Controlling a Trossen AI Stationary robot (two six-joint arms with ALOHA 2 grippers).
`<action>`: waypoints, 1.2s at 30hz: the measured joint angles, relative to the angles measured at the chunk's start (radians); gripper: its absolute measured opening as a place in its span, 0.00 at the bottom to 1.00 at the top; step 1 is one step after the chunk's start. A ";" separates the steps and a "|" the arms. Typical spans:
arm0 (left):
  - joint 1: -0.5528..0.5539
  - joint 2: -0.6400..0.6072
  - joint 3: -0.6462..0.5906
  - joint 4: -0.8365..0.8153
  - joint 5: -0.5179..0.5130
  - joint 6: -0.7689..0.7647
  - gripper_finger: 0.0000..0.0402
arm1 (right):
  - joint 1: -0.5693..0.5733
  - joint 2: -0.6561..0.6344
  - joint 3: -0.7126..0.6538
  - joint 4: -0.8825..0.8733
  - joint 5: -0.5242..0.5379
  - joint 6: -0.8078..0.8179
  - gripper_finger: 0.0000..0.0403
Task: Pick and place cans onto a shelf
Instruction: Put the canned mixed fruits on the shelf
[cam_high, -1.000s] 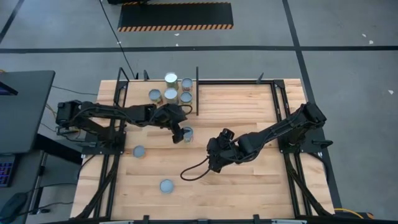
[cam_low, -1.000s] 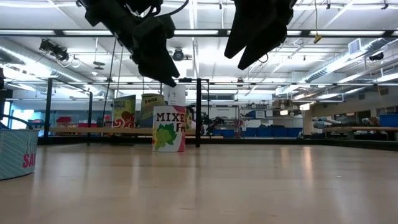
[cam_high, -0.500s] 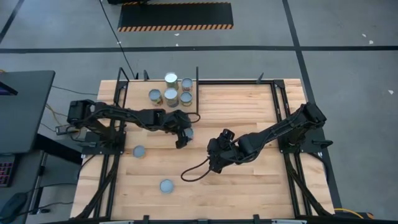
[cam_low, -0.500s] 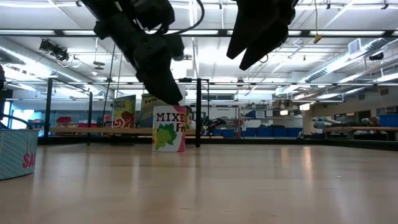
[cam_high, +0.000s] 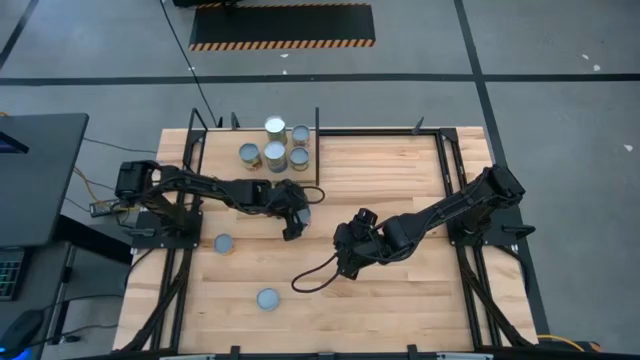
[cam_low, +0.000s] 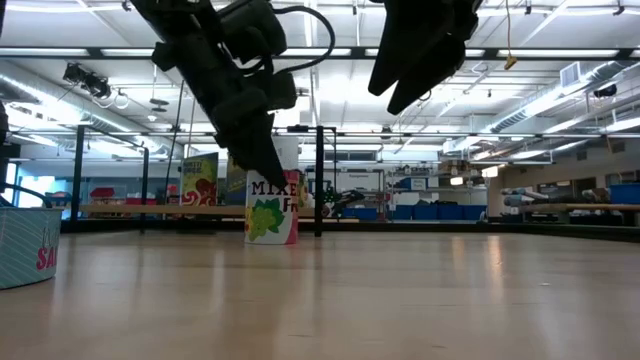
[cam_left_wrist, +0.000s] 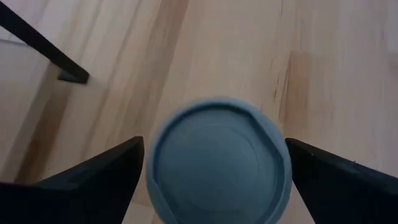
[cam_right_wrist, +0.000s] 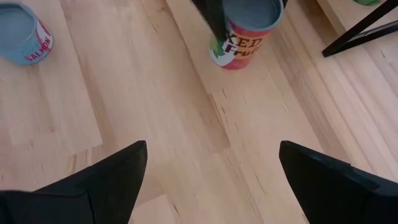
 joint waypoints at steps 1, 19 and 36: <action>0.001 -0.001 0.000 0.010 -0.001 -0.001 0.96 | 0.000 0.000 0.000 -0.001 -0.001 0.000 0.93; 0.019 -0.060 0.062 -0.181 0.035 -0.006 0.71 | 0.000 0.000 0.000 -0.003 -0.001 -0.004 0.93; 0.443 -0.451 0.309 -0.623 -0.034 0.411 0.71 | 0.001 0.000 0.000 0.007 0.044 -0.065 0.93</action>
